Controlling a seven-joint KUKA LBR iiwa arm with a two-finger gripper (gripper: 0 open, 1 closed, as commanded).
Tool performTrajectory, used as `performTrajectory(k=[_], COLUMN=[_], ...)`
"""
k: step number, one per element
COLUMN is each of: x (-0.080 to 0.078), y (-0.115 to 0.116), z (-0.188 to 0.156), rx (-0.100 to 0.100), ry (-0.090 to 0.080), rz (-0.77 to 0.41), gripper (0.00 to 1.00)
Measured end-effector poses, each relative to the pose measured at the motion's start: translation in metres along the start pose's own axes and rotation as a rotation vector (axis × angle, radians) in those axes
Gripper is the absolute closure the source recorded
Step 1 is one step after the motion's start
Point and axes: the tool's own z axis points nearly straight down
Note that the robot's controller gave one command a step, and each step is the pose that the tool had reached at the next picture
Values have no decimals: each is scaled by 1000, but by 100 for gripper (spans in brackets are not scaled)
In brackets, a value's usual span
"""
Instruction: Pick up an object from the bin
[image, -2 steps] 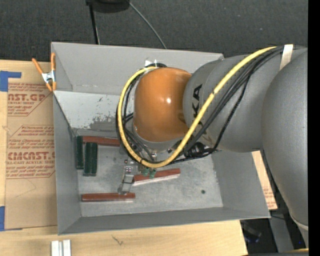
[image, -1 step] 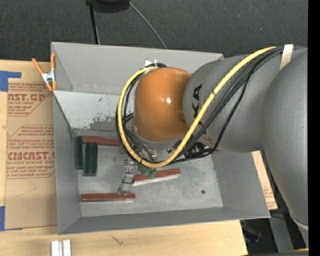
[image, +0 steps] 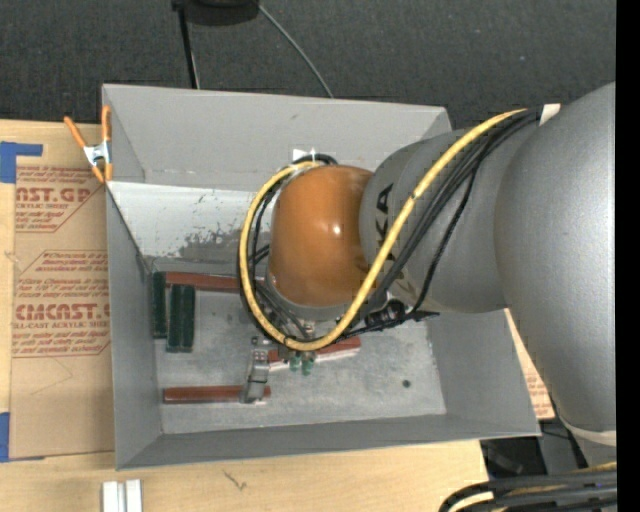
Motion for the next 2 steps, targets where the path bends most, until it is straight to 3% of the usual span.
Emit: performTrajectory(k=[1, 2], x=[2, 2], y=[0, 0], z=[103, 103], rx=[2, 2], ry=[11, 11], rz=[-383, -384], gripper=[100, 100])
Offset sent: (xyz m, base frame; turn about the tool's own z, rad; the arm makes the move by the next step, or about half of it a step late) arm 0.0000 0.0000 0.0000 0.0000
